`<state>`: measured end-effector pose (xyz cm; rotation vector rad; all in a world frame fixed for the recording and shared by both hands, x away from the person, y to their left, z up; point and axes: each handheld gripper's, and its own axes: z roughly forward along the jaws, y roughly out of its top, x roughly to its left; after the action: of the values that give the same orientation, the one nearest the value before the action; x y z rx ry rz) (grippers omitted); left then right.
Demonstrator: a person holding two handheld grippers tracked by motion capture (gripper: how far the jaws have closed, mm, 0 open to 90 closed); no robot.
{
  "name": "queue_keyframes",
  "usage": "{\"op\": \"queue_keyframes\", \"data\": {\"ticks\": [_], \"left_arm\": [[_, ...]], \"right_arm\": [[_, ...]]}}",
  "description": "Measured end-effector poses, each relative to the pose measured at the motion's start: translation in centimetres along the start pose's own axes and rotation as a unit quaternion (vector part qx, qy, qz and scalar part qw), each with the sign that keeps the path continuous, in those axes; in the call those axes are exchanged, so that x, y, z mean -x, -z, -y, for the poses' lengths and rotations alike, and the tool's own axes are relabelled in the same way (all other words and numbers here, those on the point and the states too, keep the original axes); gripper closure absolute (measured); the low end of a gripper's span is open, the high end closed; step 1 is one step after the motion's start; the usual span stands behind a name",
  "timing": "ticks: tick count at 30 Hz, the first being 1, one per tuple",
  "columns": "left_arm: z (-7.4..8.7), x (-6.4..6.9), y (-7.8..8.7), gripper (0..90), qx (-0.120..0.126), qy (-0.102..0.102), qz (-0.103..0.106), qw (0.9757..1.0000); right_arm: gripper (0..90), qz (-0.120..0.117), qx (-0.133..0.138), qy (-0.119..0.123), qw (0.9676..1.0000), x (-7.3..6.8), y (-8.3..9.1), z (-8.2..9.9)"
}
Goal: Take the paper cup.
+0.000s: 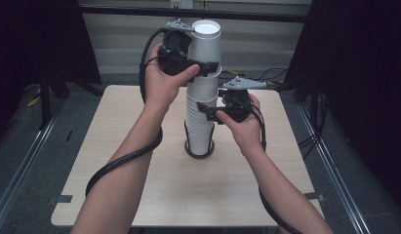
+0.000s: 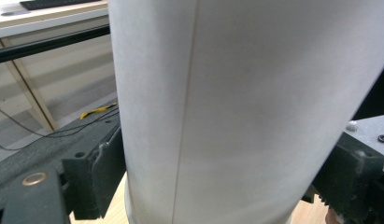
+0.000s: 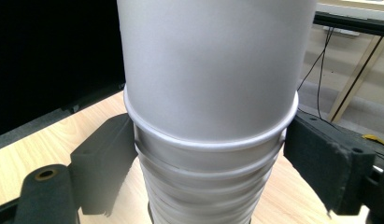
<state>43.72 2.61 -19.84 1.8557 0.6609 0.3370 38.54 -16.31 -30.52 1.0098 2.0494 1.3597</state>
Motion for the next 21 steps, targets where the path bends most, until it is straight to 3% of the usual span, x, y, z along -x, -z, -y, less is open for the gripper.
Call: {"op": "queue_keyframes", "data": {"ticks": [10, 21], "left_arm": [[-0.7, 0.2, 0.8, 13.8, 0.014, 0.004, 0.006, 0.9999], [-0.8, 0.0, 1.6, 13.8, 0.01, 0.006, 0.002, 0.9999]], "right_arm": [[16.7, 0.002, -0.002, 0.001, 1.0, -0.1, 0.0, 0.0], [16.6, 0.003, -0.002, 0.001, 1.0, -0.1, 0.0, 0.1]]}}
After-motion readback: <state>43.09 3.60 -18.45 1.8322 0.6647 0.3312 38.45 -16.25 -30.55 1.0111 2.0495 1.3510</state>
